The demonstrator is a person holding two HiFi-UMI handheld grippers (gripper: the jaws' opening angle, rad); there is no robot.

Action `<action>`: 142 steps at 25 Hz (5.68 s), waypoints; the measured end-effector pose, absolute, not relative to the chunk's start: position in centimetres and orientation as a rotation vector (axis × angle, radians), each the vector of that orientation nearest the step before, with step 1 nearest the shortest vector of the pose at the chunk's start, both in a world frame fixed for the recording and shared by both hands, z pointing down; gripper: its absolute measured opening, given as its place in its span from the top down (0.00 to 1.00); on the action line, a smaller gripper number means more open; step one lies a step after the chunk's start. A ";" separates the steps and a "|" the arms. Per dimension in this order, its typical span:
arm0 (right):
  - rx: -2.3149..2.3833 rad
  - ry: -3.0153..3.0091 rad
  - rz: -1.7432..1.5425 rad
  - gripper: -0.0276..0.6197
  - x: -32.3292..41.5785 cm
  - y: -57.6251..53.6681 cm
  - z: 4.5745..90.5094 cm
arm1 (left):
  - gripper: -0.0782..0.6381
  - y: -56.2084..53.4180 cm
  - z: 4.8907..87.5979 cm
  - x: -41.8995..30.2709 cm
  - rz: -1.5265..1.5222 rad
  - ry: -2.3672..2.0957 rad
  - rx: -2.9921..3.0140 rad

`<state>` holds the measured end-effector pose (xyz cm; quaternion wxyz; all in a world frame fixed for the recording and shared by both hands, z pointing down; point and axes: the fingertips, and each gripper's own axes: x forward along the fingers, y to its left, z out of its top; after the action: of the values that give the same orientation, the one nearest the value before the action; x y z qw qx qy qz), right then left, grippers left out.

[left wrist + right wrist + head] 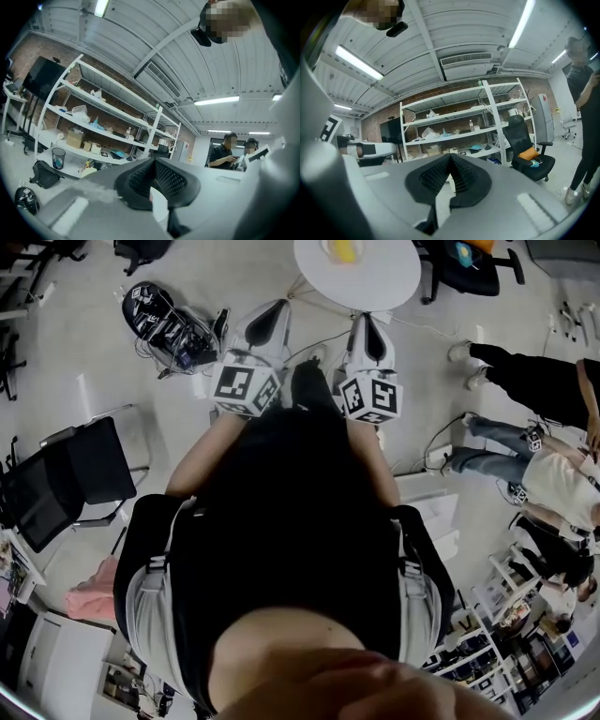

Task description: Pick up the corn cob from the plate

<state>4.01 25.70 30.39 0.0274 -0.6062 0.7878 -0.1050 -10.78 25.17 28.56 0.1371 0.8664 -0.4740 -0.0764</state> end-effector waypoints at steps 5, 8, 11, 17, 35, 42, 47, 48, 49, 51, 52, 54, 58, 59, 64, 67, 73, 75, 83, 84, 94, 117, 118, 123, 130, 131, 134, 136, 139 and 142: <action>-1.860 2.436 -0.348 0.95 5.6 22.9 30.6 | 0.88 22.3 28.7 -8.4 -0.203 -1.363 2.504; -1.845 2.449 -0.368 0.95 6.5 21.2 31.1 | 0.88 20.8 29.4 -7.2 -0.173 -1.360 2.500; -1.831 2.463 -0.382 0.95 7.6 19.2 31.5 | 0.88 19.0 29.9 -6.1 -0.155 -1.362 2.488; -1.781 2.500 -0.401 0.95 9.9 15.4 32.1 | 0.88 15.2 30.0 -2.8 -0.146 -1.384 2.483; -1.733 2.542 -0.494 0.95 13.4 8.5 33.3 | 0.88 8.3 29.6 0.9 -0.121 -1.456 2.415; -1.751 2.542 -0.510 0.95 12.8 5.1 34.9 | 0.88 4.0 30.9 1.0 -0.093 -1.434 2.442; -1.783 2.531 -0.545 0.95 11.8 2.2 35.9 | 0.88 0.5 32.0 0.2 -0.080 -1.394 2.424; -1.786 2.529 -0.554 0.95 11.6 1.6 36.0 | 0.88 -0.1 32.2 0.2 -0.073 -1.383 2.423; -1.789 2.528 -0.563 0.94 11.4 1.0 36.3 | 0.88 -0.8 32.4 0.2 -0.065 -1.372 2.425; -1.801 2.525 -0.582 0.94 10.9 -0.1 36.8 | 0.88 -2.0 32.8 0.1 -0.047 -1.354 2.431; -1.809 2.526 -0.594 0.94 10.7 -0.5 37.2 | 0.88 -2.5 33.1 0.0 -0.040 -1.346 2.430; -1.828 2.529 -0.620 0.94 10.4 -1.3 38.0 | 0.88 -3.4 34.0 -0.2 -0.027 -1.330 2.415; -1.867 2.539 -0.661 0.94 10.0 -3.0 40.1 | 0.88 -5.2 36.6 -0.6 -0.005 -1.304 2.370; -1.874 2.541 -0.671 0.94 10.0 -3.3 40.6 | 0.88 -5.5 37.2 -0.5 -0.001 -1.298 2.363; -1.894 2.553 -0.726 0.94 9.7 -4.4 42.8 | 0.88 -6.8 39.1 0.0 0.013 -1.286 2.350; -1.898 2.561 -0.763 0.94 9.3 -5.0 44.2 | 0.88 -7.5 40.0 -0.1 0.011 -1.288 2.340; -1.909 2.576 -0.843 0.90 9.0 -5.8 47.3 | 0.88 -8.3 43.1 -0.2 0.056 -1.270 2.297; -1.914 2.580 -0.877 0.88 9.0 -6.0 48.3 | 0.88 -8.7 44.0 -0.3 0.072 -1.269 2.288; -1.942 2.603 -0.994 0.81 9.5 -7.3 52.7 | 0.88 -10.2 46.8 0.2 0.086 -1.266 2.252; -1.947 2.605 -1.006 0.80 9.5 -7.4 53.1 | 0.88 -10.3 47.1 0.3 0.088 -1.262 2.246; -2.001 2.609 -1.137 0.74 10.2 -8.9 57.9 | 0.88 -11.4 50.1 0.4 0.106 -1.265 2.174; -2.016 2.666 -1.421 0.59 10.3 -9.3 66.3 | 0.88 -12.8 54.9 0.3 0.160 -1.254 2.072; -2.014 2.668 -1.435 0.58 10.3 -9.2 66.6 | 0.88 -12.8 55.0 0.4 0.162 -1.252 2.070; -2.023 2.682 -1.504 0.55 10.4 -8.8 68.3 | 0.88 -13.0 55.7 0.4 0.165 -1.251 2.053; -2.018 2.694 -1.555 0.54 10.1 -8.7 69.8 | 0.88 -13.3 56.2 0.2 0.158 -1.252 2.016; -2.015 2.699 -1.561 0.54 10.0 -8.7 70.0 | 0.88 -13.3 56.2 0.2 0.159 -1.254 2.009; -2.020 2.710 -1.569 0.54 9.9 -8.7 70.4 | 0.88 -13.3 56.3 0.0 0.156 -1.256 2.000; -2.026 2.717 -1.580 0.54 10.0 -8.5 71.0 | 0.88 -13.3 56.5 -0.2 0.156 -1.257 1.996; -2.028 2.716 -1.603 0.54 10.0 -8.2 71.7 | 0.88 -13.4 56.7 -0.3 0.157 -1.260 1.990; -2.039 2.706 -1.620 0.54 9.9 -8.4 71.6 | 0.88 -13.5 56.7 -0.5 0.156 -1.260 1.991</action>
<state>9.93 -8.36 71.60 -0.3022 -0.5175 0.6868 -0.4113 -0.46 -13.53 56.74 0.3804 0.7798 -0.4934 0.0612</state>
